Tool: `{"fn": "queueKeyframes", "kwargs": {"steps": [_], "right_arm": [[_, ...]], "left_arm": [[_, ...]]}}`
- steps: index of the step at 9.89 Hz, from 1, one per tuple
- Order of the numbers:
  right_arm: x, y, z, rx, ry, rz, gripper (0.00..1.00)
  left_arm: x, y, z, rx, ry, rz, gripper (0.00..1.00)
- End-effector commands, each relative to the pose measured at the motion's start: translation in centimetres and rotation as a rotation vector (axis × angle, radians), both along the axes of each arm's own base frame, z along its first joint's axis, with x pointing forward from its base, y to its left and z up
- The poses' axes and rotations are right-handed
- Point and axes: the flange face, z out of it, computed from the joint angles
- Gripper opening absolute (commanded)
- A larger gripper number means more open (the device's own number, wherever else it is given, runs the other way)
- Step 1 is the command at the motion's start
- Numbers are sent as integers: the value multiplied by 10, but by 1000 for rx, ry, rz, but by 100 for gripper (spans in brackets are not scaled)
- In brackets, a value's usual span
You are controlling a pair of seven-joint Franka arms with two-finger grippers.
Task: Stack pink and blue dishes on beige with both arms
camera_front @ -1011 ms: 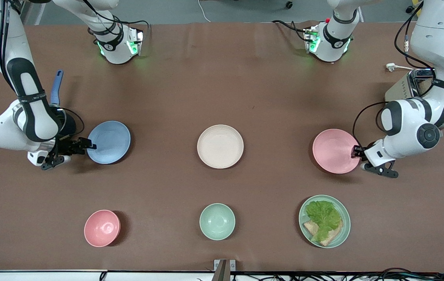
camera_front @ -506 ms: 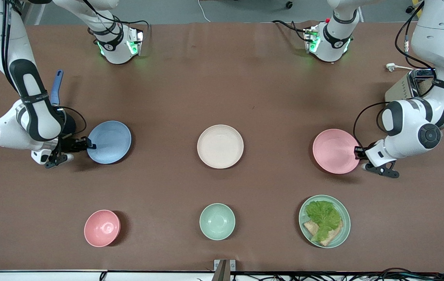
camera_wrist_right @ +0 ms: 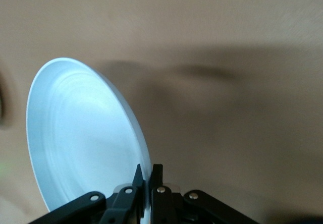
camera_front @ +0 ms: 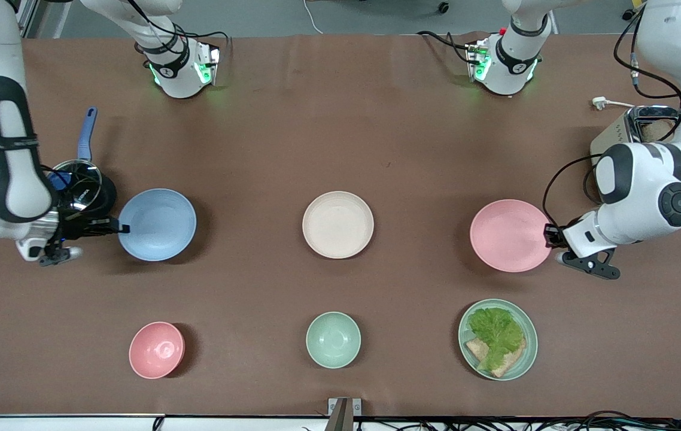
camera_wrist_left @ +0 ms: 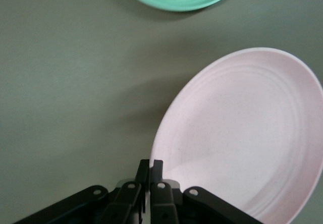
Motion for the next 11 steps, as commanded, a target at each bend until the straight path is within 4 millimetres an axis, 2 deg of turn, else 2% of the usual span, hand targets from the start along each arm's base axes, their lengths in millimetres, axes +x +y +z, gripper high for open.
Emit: {"fn": "queueKeyframes", "kwargs": {"steps": [1,3,4,5,6,7,8,10,11], "right_arm": [[27,9,71,-52,60,-51,1],[30,33,95,-63,77,-87,1],[34,59,102,-80,98,-118,1],[37,88,107,-94,114,-145,1],[42,125,108,-96,125,-167,1],[44,151,108,-99,134,-200,1],[45,176,104,-102,137,-225,1],[40,215,88,-103,143,-243,1],[34,233,77,-103,130,-244,1]], "left_arm": [[-8,-100,9,-35,53,123,0],[-30,-202,2,-41,70,179,0],[-44,-243,-7,-36,76,182,0],[-48,-266,-22,-27,73,184,0],[-58,-292,-35,-22,60,182,0],[-70,-316,-51,-14,53,191,0],[-76,-328,-66,2,34,194,0],[-77,-334,-87,21,-4,197,0],[-84,-349,-94,8,-11,195,1]]}}
